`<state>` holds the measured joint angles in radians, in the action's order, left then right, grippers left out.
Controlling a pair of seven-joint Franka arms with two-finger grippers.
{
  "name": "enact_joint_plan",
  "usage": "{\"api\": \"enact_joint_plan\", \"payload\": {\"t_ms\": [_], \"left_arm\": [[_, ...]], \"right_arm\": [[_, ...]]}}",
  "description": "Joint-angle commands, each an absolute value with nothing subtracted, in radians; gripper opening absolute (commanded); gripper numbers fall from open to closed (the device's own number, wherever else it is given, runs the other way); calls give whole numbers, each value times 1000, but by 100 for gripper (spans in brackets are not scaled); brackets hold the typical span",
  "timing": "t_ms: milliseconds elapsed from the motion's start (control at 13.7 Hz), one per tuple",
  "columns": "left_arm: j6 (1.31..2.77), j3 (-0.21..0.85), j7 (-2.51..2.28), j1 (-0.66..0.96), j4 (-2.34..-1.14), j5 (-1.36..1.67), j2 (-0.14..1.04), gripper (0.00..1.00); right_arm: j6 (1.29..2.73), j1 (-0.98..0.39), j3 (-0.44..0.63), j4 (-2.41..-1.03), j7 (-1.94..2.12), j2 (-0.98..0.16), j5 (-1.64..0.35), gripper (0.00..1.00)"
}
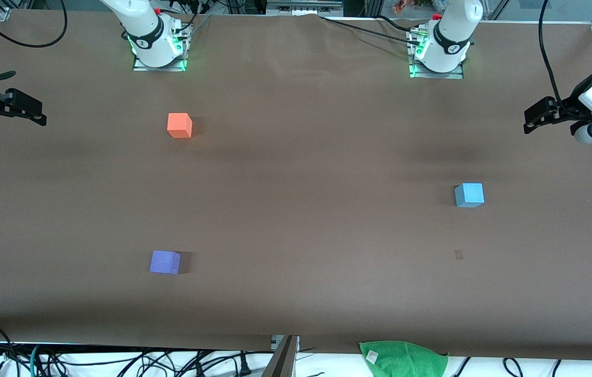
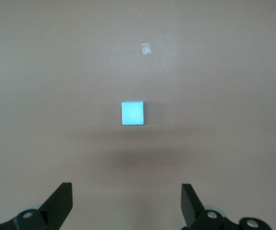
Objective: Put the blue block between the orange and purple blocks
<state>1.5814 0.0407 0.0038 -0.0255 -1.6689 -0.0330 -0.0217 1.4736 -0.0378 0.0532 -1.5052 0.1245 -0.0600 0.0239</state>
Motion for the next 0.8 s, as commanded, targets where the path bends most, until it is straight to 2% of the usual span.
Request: {"api": "enact_joint_plan", "payload": {"t_ms": [0, 728], "left_arm": [[1533, 40, 28, -31, -1626, -26, 6, 100], [1532, 38, 20, -38, -1617, -15, 57, 100]], "right_arm": [[1476, -34, 49, -1497, 137, -61, 25, 100], [1476, -32, 49, -1497, 137, -61, 23, 100]]}}
